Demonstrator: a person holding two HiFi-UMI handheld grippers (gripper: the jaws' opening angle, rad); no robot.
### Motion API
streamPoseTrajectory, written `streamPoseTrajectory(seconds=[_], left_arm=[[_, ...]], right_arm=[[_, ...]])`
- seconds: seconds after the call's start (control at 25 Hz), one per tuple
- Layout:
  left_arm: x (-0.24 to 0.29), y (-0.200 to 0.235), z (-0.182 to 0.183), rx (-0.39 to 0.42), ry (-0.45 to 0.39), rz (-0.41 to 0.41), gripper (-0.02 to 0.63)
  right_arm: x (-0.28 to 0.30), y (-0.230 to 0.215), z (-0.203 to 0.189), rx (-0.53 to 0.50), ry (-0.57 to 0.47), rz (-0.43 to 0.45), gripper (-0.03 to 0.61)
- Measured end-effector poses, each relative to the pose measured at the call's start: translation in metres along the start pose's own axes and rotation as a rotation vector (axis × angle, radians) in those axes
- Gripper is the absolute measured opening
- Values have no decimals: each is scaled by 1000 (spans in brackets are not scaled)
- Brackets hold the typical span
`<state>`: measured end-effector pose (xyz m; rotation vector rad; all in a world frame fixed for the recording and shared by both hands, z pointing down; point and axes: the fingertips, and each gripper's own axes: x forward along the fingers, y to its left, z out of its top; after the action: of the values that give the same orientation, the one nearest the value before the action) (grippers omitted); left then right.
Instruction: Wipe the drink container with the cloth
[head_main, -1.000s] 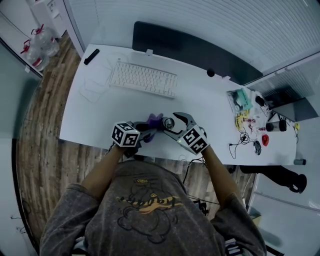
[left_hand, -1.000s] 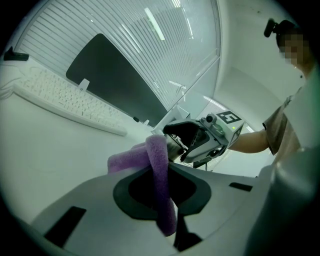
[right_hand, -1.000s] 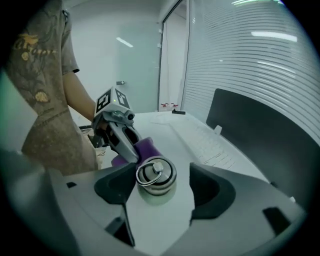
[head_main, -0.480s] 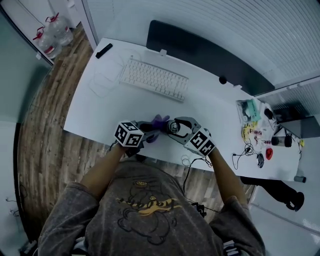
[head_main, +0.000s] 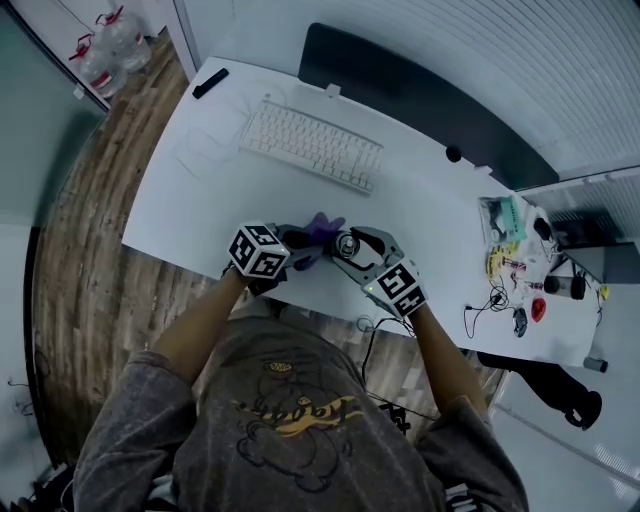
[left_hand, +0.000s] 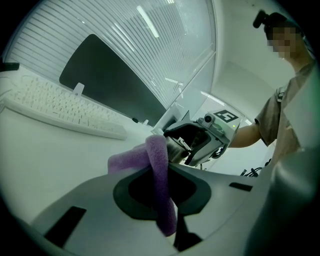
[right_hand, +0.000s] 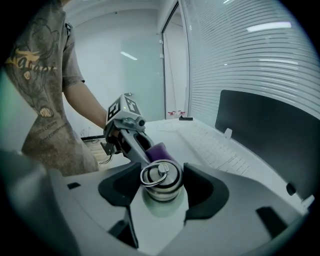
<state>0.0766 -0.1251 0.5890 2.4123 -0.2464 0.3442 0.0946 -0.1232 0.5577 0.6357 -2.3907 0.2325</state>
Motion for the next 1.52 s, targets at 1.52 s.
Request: streamPoseTrajectory(seconds=[1.52], left_arm=[[0, -23, -26, -50, -55, 59, 49]], right_arm=[[1, -6, -3, 342, 13, -350, 270]])
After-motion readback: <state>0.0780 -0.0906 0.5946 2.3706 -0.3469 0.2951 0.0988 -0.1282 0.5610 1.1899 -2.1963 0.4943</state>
